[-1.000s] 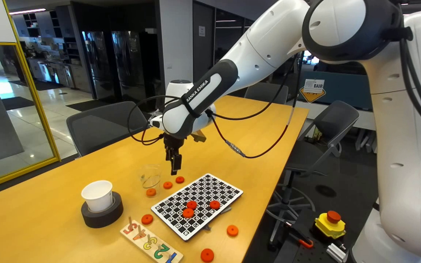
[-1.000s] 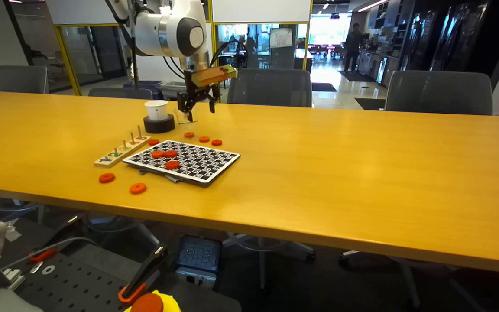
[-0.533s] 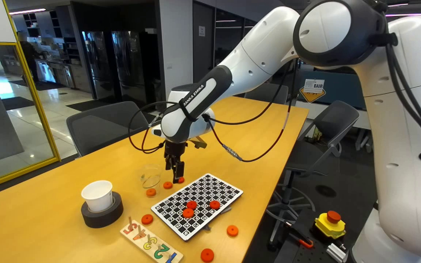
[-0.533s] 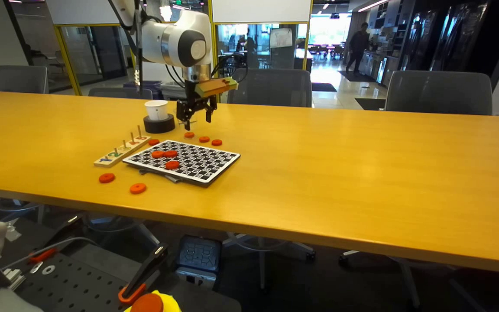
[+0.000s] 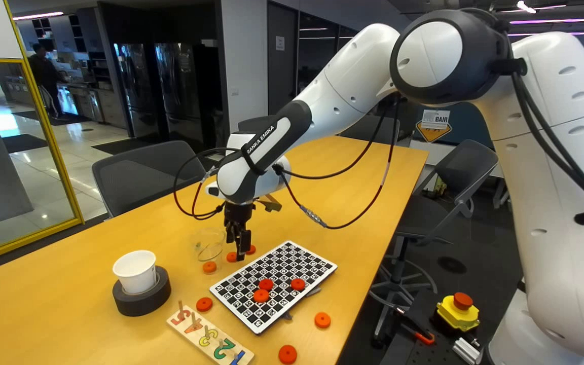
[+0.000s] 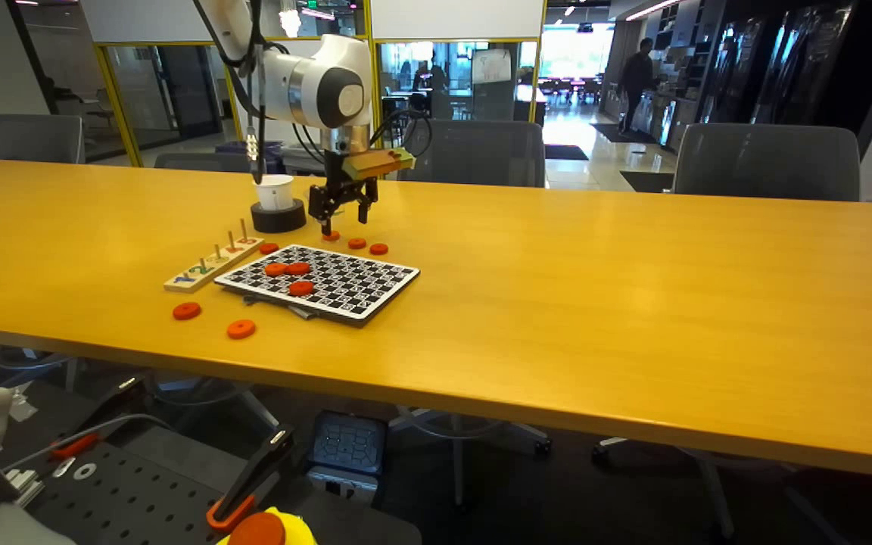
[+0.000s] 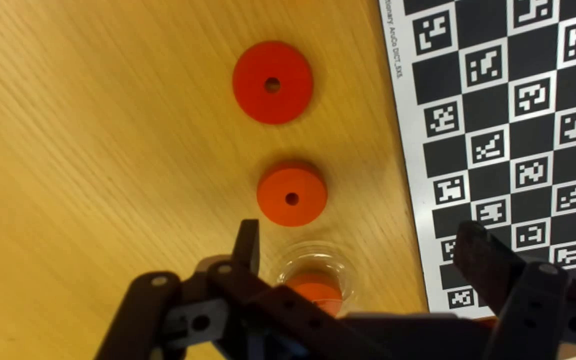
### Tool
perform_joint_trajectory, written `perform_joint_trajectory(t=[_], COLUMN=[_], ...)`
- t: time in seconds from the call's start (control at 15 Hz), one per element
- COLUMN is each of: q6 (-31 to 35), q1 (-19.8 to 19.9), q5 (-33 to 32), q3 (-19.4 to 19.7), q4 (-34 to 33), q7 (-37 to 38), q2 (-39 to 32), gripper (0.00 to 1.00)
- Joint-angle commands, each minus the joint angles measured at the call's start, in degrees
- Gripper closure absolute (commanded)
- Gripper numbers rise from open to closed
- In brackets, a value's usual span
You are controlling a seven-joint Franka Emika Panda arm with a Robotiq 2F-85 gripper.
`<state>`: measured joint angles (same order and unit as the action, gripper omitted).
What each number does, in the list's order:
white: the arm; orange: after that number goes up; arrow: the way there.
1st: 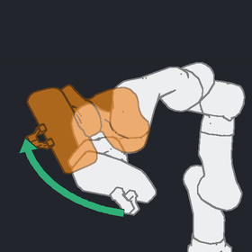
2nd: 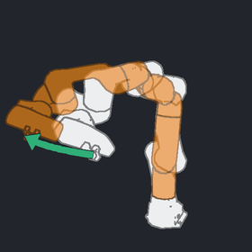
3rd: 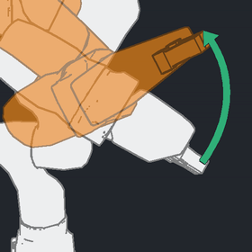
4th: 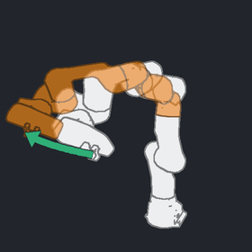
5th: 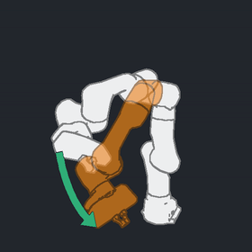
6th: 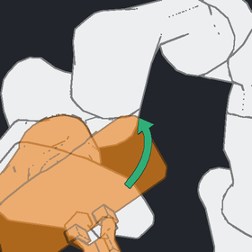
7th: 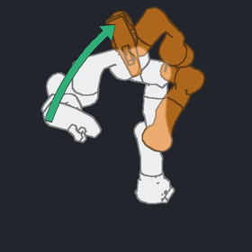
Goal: Pick up all the orange objects from the checkers board and the table, and put them in two cups
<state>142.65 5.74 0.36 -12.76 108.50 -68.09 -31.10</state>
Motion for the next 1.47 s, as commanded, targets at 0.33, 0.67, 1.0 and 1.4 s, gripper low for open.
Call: perform_joint_trajectory(t=[0.33, 0.67, 1.0, 1.4], q6=[-5.2, -6.3, -7.3, -7.8], q1=[-2.2, -1.9, -2.1, -1.9], q5=[-0.4, -0.3, -0.3, -0.3], q3=[2.2, 2.5, 2.6, 2.8], q4=[-8.0, -10.3, -12.2, -13.4], q7=[1.7, 1.5, 1.8, 2.3], q2=[-5.0, -7.1, -8.8, -9.8], gripper=[0.0, 0.0, 0.0, 0.0])
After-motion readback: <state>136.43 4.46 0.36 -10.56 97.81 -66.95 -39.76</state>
